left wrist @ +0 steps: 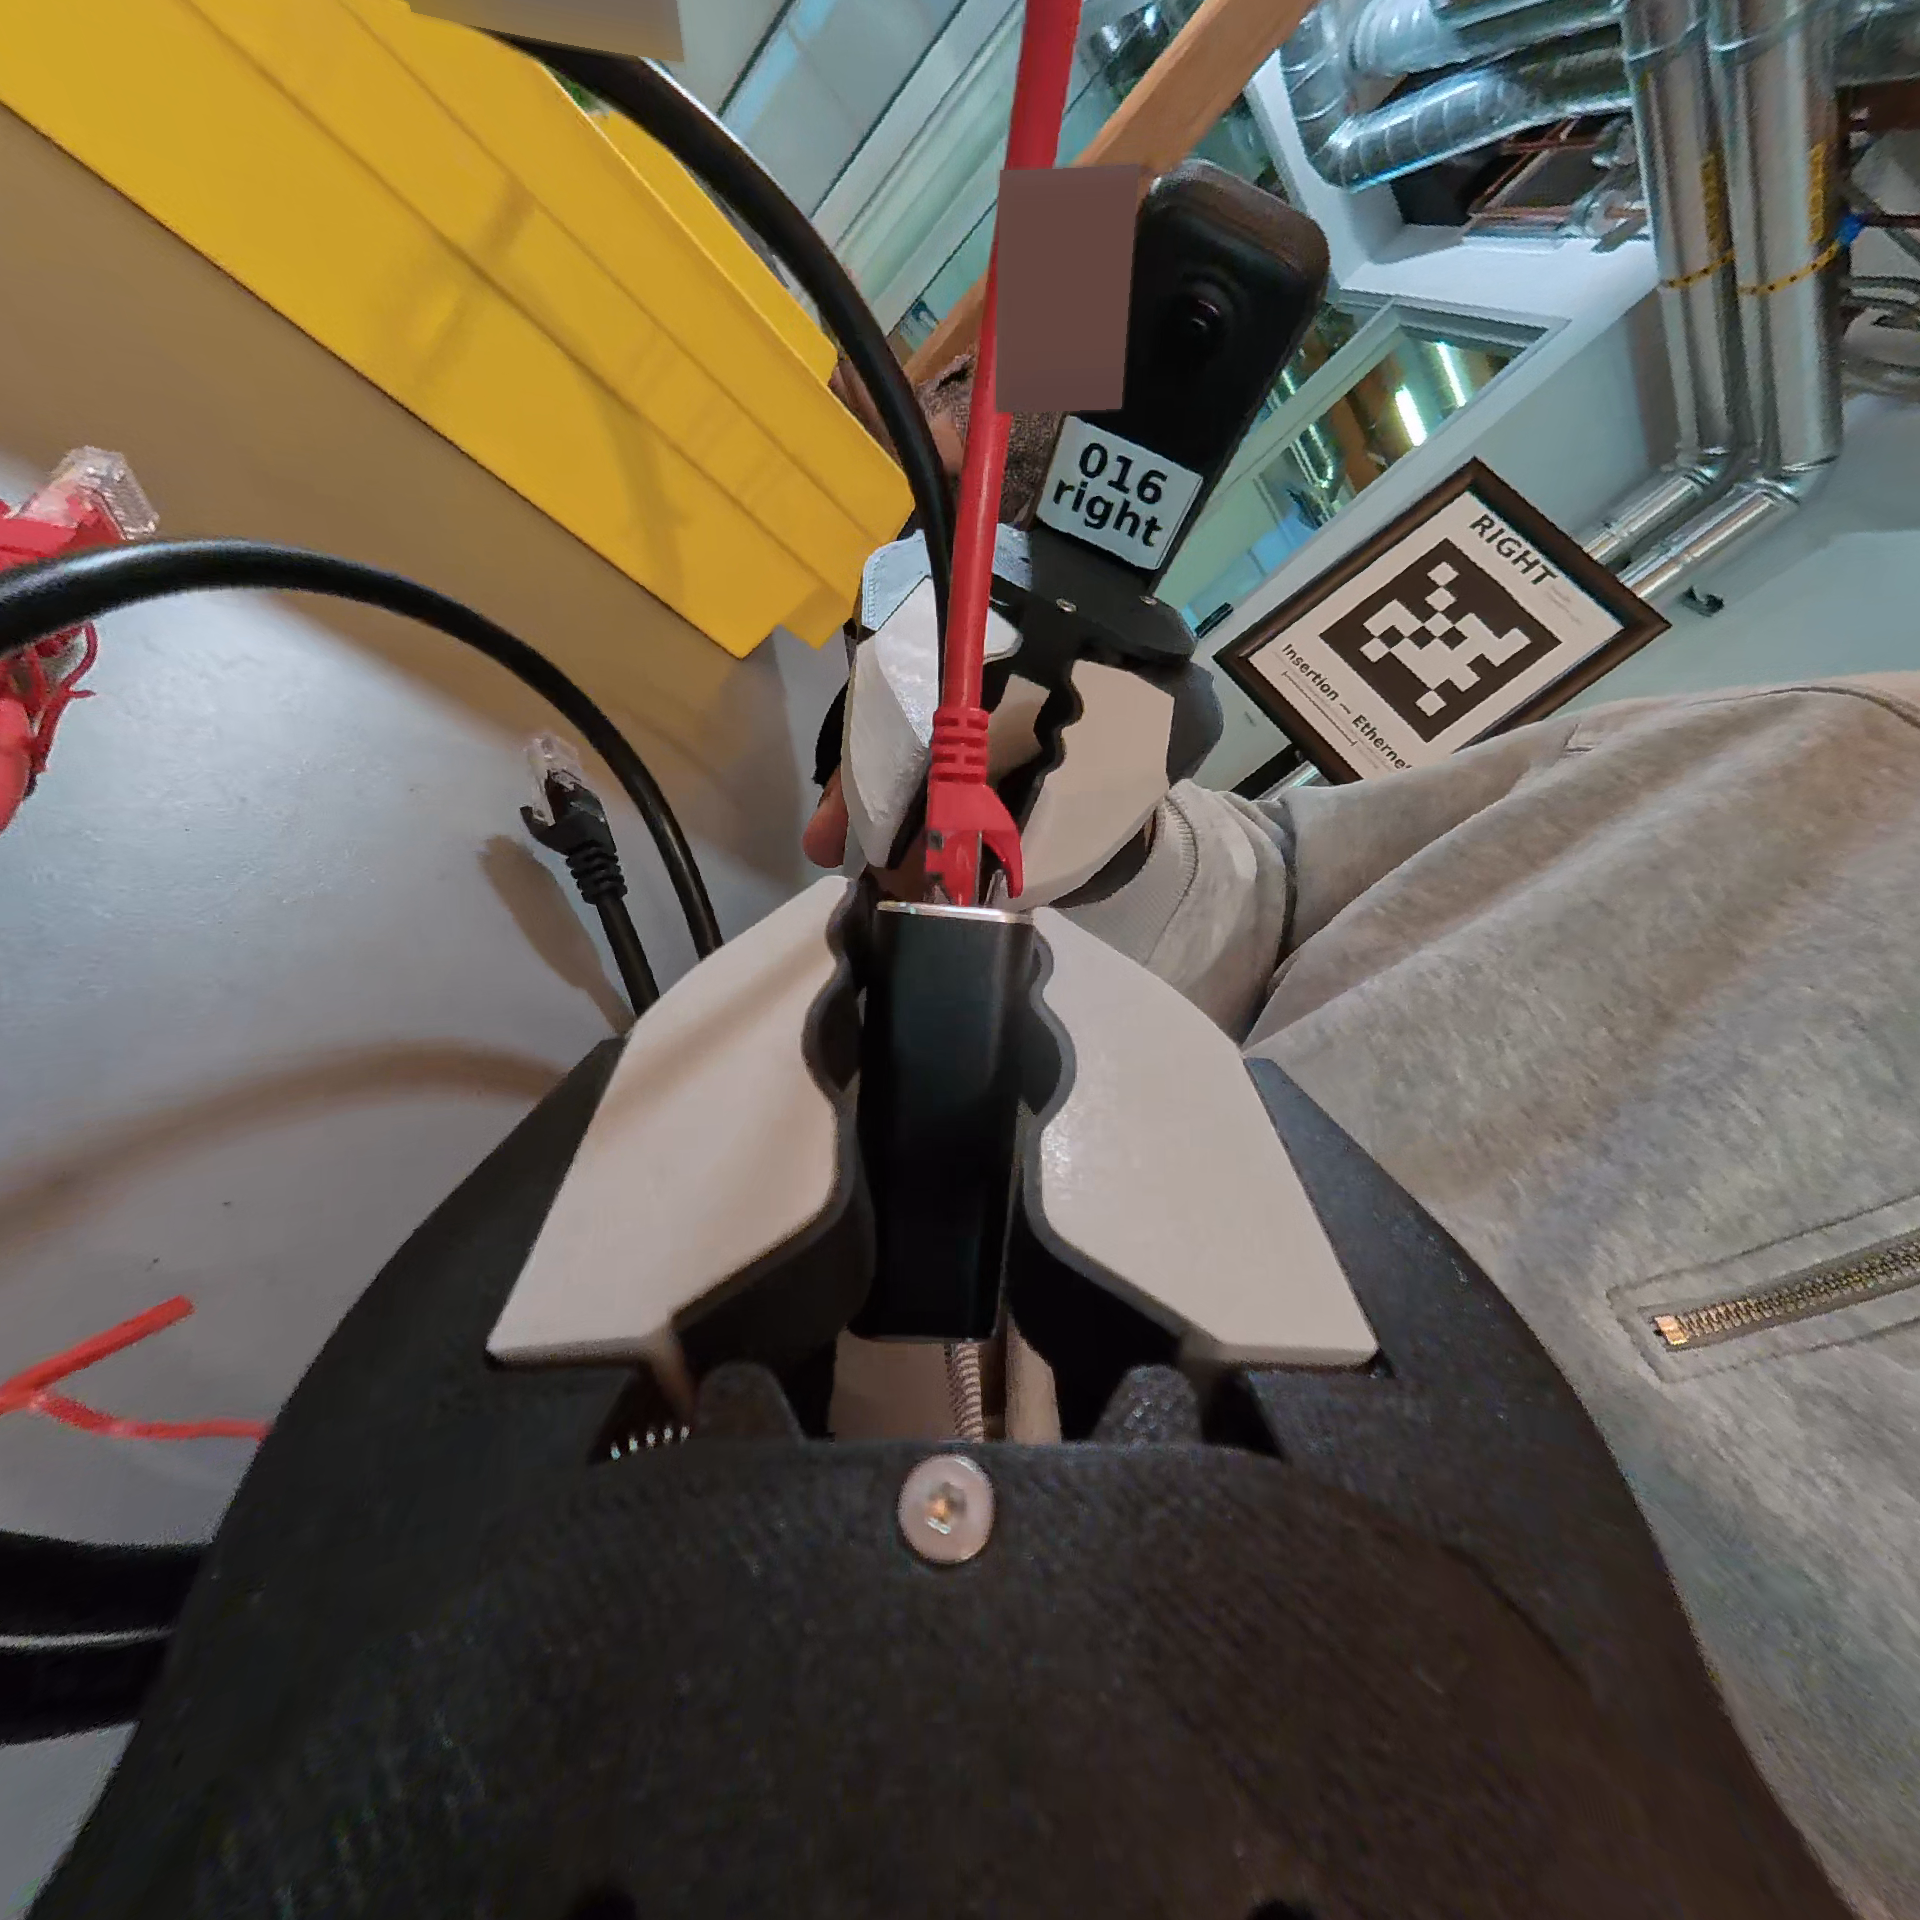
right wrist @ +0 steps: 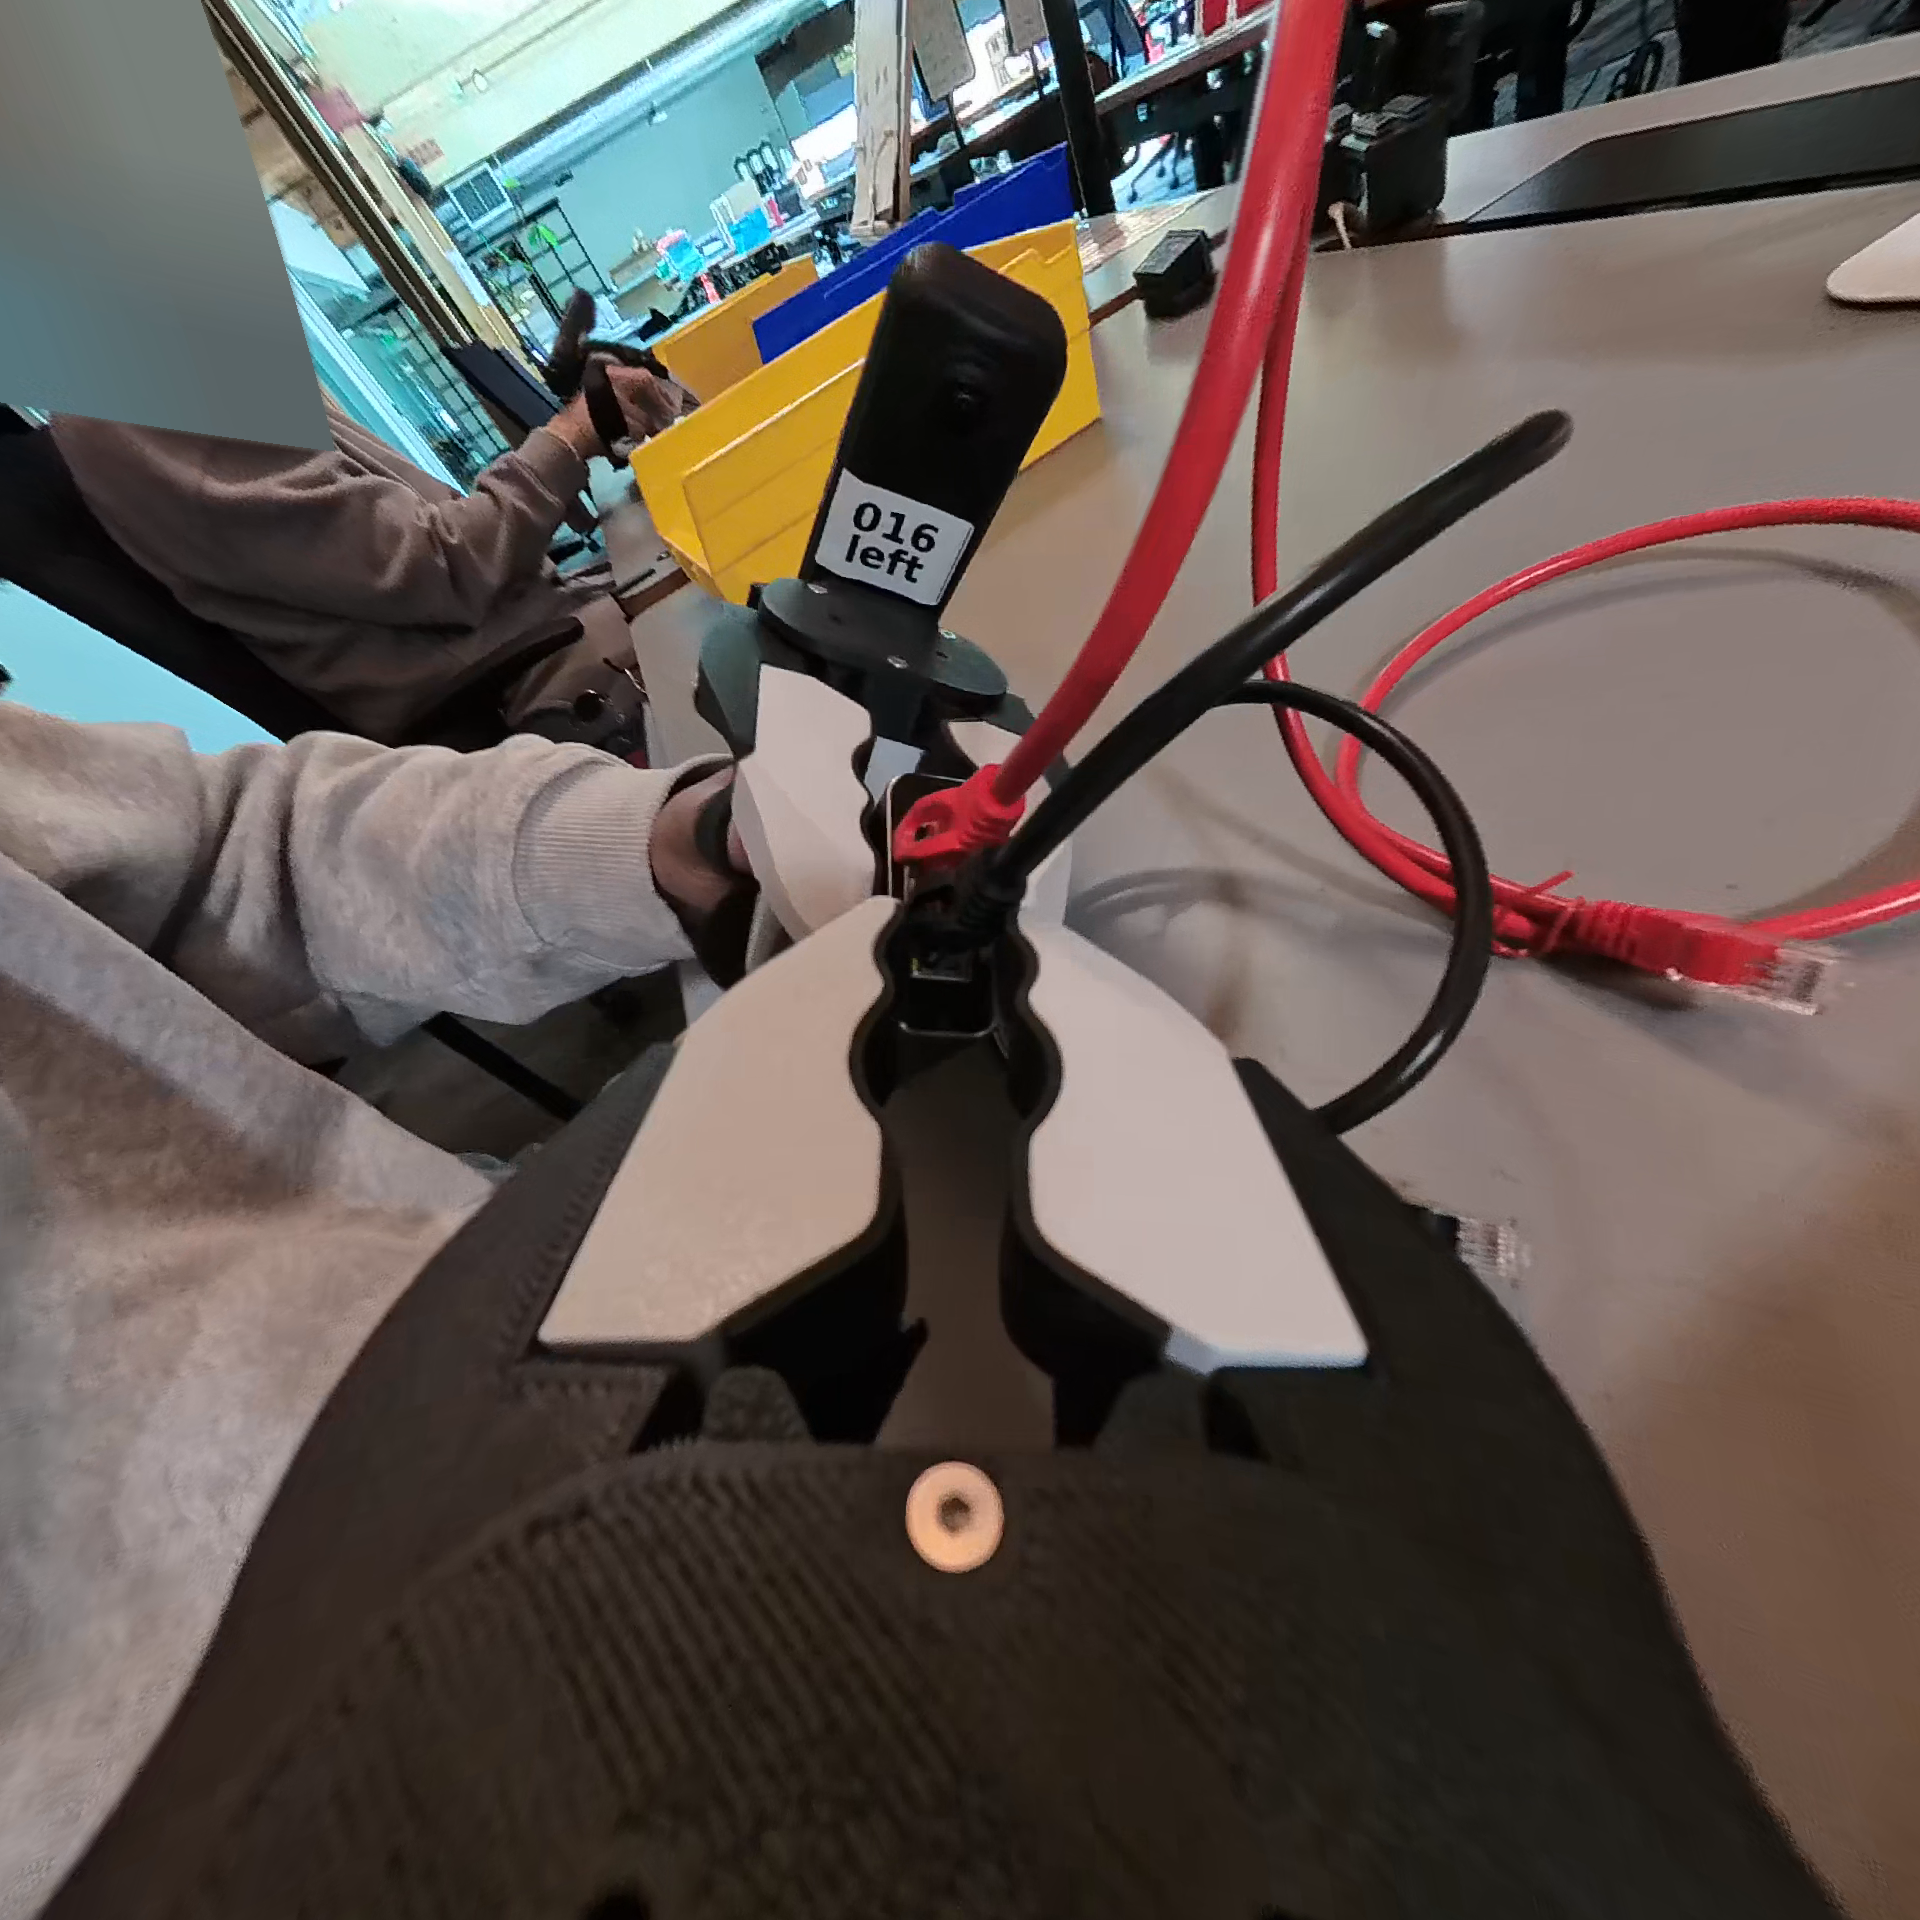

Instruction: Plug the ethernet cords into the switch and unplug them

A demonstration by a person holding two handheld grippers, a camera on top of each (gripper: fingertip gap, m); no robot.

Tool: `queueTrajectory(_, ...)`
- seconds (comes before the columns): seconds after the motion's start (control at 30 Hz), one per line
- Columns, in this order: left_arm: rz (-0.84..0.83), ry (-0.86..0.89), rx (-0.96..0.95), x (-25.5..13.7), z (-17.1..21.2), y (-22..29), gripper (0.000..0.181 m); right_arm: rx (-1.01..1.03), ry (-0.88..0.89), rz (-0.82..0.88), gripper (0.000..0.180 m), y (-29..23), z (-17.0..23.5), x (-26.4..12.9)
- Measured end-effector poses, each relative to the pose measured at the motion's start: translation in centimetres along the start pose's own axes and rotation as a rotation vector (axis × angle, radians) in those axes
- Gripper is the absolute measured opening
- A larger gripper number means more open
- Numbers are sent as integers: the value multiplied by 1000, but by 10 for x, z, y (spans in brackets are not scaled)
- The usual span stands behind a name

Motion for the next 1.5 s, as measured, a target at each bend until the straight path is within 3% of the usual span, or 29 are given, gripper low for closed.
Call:
queueTrajectory(0.3, 94, 25, -47, -1, -2, 2, 27, -121, 13, 129, 15, -6, -9, -1)
queueTrajectory(0.37, 114, -42, -29, 7, 1, 6, 30, -142, 38, 163, 15, -6, -15, -3)
queueTrajectory(0.57, 122, 33, -55, 6, -5, 4, 28, -139, 69, 203, 14, -5, -21, -5)
queueTrajectory(0.77, 166, 72, -85, 5, -9, 2, 29, -353, 16, 428, 14, -10, -28, -5)
queueTrajectory(1.17, 100, 50, -69, 9, -8, 3, 27, -209, 61, 400, 12, -1, -29, -5)
queueTrajectory(1.23, 25, -174, 69, 33, 13, 18, 28, -113, 130, 581, 12, 27, -33, -33)
queueTrajectory(1.27, 12, -208, 118, 44, 17, 29, 28, -56, 180, 572, 12, 38, -36, -53)
queueTrajectory(1.33, 125, -146, 83, 47, 9, 41, 28, -78, 216, 545, 12, 28, -38, -67)
queueTrajectory(1.43, 144, -94, 63, 33, 1, 29, 28, -198, 132, 555, 12, 6, -35, -42)
queueTrajectory(1.5, 200, -11, 39, 14, -2, 27, 28, -229, 166, 563, 12, 5, -43, -45)
Point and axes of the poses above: each gripper's, where its closed fingertips meet, x out along the fingers, z out of its underside, y = z × x across the jaws, the point moved 6 cm from there along -x, back along the fingers, and after that the axes turned 14 degrees about -y, right-handed, at the moved point
